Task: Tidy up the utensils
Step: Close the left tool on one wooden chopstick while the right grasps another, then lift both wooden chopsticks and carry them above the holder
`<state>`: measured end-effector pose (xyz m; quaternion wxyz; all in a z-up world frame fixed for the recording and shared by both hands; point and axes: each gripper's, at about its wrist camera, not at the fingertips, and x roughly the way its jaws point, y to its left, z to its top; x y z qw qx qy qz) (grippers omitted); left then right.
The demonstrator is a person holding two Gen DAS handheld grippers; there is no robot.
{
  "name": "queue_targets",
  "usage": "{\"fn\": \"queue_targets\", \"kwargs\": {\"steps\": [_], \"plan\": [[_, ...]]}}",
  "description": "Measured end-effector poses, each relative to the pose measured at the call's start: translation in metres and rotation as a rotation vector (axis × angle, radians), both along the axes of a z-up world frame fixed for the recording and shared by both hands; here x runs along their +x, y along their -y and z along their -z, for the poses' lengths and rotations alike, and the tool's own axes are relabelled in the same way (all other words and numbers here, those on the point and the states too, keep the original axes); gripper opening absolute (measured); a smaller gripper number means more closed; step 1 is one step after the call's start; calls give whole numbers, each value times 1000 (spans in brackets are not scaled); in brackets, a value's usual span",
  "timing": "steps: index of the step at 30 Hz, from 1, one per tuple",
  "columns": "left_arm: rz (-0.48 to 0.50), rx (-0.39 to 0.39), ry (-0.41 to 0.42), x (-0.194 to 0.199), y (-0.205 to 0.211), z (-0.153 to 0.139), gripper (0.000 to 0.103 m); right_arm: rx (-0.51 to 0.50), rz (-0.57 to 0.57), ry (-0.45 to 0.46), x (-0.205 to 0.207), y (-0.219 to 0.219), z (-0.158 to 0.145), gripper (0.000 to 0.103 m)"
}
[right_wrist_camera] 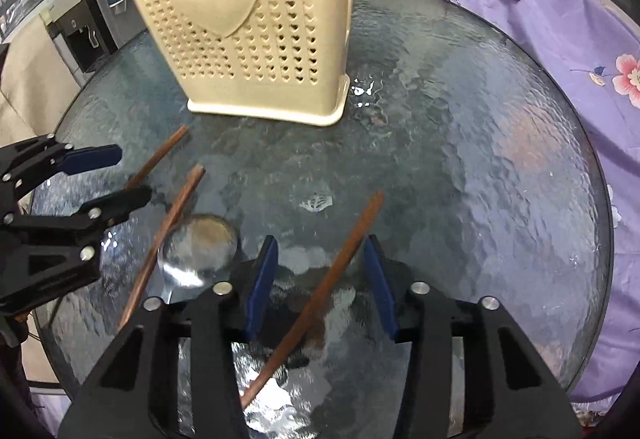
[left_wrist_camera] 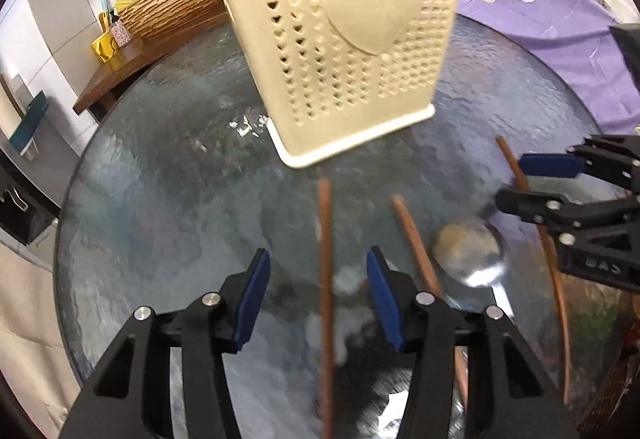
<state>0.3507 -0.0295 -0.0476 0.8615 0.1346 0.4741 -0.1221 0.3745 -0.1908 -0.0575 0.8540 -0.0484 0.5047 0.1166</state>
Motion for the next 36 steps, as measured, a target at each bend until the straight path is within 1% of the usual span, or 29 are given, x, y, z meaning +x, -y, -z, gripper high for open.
{"fn": "queue_targets", "kwargs": {"steps": [4, 8, 10, 16, 17, 19, 20, 22, 24, 27, 32, 36], "plan": [[3, -8, -39, 17, -2, 3, 50, 27, 17, -15, 12, -2, -4, 35], [14, 21, -25, 24, 3, 3, 49, 20, 28, -14, 18, -7, -6, 30], [15, 14, -25, 26, 6, 3, 42, 13, 33, -11, 21, -8, -6, 27], [22, 3, -33, 28, 9, 3, 30, -1, 51, 0, 26, -10, -3, 15], [26, 3, -34, 28, 10, 2, 29, 7, 55, 2, 27, -10, -3, 15], [32, -1, -37, 28, 12, 3, 21, 15, 62, 8, 29, -9, -2, 12], [34, -3, -38, 28, 13, 2, 19, 18, 64, 9, 32, -8, -2, 12], [40, -2, -35, 26, 17, 3, 11, 20, 65, 13, 32, -8, -1, 11], [43, 1, -29, 23, 22, 3, 7, 29, 58, 17, 34, -7, -1, 10], [35, 14, -17, 19, 26, 3, 7, 34, 47, 20, 33, -9, 0, 8], [22, -30, -27, 20, 20, 3, 7, 19, 32, 27, 31, -12, 0, 8], [24, -24, -13, 17, 20, 4, 7, 16, 27, 33, 29, -13, 1, 8]]}}
